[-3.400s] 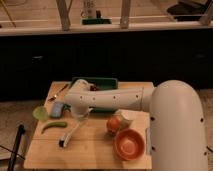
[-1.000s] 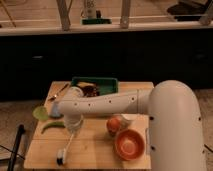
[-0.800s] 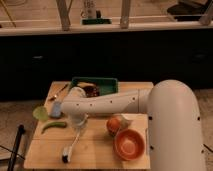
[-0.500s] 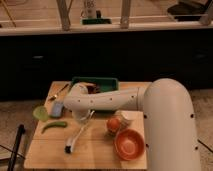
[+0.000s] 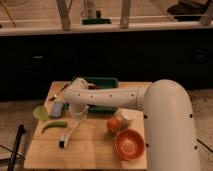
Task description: Wipe table surface with brush
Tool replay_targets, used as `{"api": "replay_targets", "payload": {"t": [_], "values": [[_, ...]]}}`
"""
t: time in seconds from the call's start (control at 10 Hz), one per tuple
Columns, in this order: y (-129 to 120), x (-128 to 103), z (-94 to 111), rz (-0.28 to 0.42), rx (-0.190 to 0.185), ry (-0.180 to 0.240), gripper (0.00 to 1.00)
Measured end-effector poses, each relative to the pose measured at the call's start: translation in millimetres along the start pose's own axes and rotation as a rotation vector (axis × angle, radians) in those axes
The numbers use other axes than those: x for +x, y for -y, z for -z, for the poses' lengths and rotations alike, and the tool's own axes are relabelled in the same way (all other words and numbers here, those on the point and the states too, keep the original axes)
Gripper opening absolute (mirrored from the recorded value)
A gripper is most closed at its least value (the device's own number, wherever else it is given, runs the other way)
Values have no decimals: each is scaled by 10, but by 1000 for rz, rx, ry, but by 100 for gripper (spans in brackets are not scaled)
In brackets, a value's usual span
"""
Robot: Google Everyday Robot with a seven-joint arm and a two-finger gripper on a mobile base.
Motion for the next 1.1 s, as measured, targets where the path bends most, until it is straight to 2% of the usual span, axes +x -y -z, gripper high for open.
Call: {"api": "replay_targets", "payload": {"t": [0.2,0.4,0.5,0.7,0.8,1.1], "values": [[13,-348,-5,91,30,67,0],[-125,-538,-40,159,18,98,0],[-246,-542,-54,163,6,101,0],[-472,-368,-68,137,-25,83,0],[-578,-177,-68,103,-48,57,0],[-487,288,-66,19,-58,8,0]]}}
